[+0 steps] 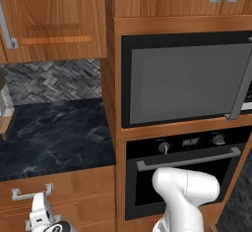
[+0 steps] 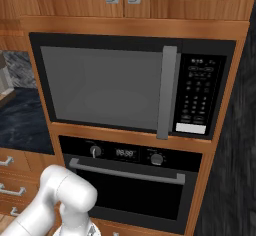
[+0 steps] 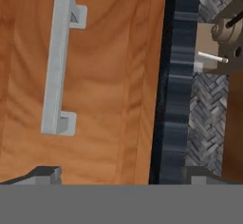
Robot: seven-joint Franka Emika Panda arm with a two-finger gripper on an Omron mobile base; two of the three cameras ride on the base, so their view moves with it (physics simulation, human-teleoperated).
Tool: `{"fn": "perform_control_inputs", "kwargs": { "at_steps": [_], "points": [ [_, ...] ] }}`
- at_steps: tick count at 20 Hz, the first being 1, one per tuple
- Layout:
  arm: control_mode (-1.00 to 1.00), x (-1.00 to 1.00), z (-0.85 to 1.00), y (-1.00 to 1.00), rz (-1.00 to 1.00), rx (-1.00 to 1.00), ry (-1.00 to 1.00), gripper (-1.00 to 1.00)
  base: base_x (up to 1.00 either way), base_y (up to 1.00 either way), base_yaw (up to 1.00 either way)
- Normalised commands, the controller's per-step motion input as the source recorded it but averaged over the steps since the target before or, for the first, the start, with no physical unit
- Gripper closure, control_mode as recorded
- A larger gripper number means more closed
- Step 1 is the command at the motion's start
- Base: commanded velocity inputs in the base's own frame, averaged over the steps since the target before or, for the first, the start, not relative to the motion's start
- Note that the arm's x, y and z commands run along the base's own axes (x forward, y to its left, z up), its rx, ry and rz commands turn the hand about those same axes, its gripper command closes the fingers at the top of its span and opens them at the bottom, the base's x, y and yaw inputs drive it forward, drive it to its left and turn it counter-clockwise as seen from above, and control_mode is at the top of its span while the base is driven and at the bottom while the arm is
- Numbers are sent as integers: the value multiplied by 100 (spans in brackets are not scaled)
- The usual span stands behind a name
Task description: Take the pizza cutter from the drawer on the left and place it on the dining counter for cutting.
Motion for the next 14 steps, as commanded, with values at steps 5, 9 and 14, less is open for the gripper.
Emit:
{"fn": "perform_control_inputs", "kwargs": {
  "at_steps": [5, 9, 14],
  "points": [
    [-100, 27, -49, 14, 4, -1, 0, -100, 0, 0, 0],
    [-100, 18, -50, 32, 2, -3, 0, -100, 0, 0, 0],
    [-100, 5, -42, 51, 0, -3, 0, -100, 0, 0, 0]
  ]
}}
